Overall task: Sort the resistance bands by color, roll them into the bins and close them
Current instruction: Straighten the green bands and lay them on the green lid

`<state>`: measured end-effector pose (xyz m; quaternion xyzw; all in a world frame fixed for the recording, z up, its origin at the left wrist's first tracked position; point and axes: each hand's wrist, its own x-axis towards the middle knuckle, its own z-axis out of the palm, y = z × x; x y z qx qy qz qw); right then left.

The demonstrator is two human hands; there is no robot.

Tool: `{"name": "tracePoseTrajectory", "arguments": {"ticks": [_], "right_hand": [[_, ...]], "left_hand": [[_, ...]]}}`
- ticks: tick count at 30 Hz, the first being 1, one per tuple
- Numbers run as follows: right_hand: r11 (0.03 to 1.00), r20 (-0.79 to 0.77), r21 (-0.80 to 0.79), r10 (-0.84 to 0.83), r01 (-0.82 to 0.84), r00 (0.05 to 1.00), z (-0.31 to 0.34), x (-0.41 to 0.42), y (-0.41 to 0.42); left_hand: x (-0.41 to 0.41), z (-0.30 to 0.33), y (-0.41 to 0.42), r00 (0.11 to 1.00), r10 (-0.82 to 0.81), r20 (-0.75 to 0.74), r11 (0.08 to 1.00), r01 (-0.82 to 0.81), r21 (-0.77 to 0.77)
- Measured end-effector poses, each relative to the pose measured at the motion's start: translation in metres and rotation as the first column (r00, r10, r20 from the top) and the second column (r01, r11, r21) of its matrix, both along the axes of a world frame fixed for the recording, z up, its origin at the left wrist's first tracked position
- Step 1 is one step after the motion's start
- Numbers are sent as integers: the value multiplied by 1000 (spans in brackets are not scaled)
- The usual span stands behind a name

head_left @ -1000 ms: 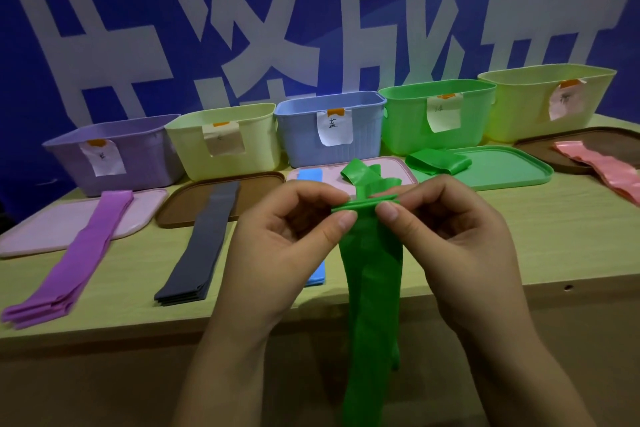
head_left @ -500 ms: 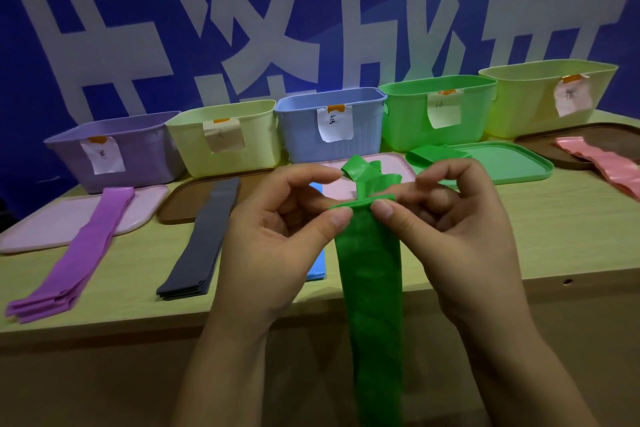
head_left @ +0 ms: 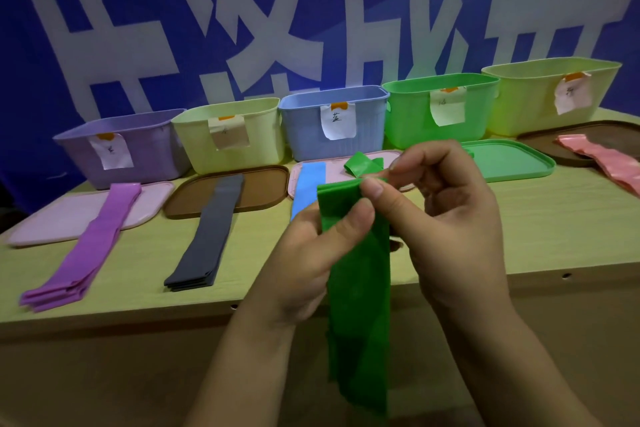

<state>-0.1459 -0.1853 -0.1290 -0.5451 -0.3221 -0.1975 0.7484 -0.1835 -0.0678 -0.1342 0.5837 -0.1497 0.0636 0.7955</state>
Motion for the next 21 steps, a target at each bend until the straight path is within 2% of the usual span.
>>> {"name": "tracePoseTrajectory", "arguments": {"ticks": [3,5,6,8,10,12,14,16,18,21], "right_hand": [[998,-2,-58,16,-16,1000,-3,3,0],[991,-91,-72,107,-114,990,-7,5,2],[979,-168,-28,194,-201,966,-10,6,2],[902,-310,89,429,-423,849,-17,9,4],[769,-379,115,620,-629,688,-24,10,6],[635,-432,89,719,-767,544,-28,11,5],[556,-478,24,736,-831,479,-30,13,2],[539,-526,-40,704,-842,476,-30,15,0],[558,-551,-113,653,-822,520,-28,15,-1],[591,-508,-227,606,-774,612,-27,14,-4]], "left_hand": [[1,0,-2,998,5,-65,1000,-6,-24],[4,0,-2,998,22,-57,999,-24,-34],[5,0,-2,999,26,-40,999,-28,-32],[6,4,-1,1000,23,3,998,-23,-50],[8,9,2,1000,10,29,996,-7,-89],[10,13,5,999,23,26,997,-21,-74],[10,15,9,996,73,47,997,-74,17],[7,19,9,991,96,92,978,-111,179],[6,22,12,988,96,122,942,-129,309],[4,27,16,987,89,133,928,-131,350]]}}
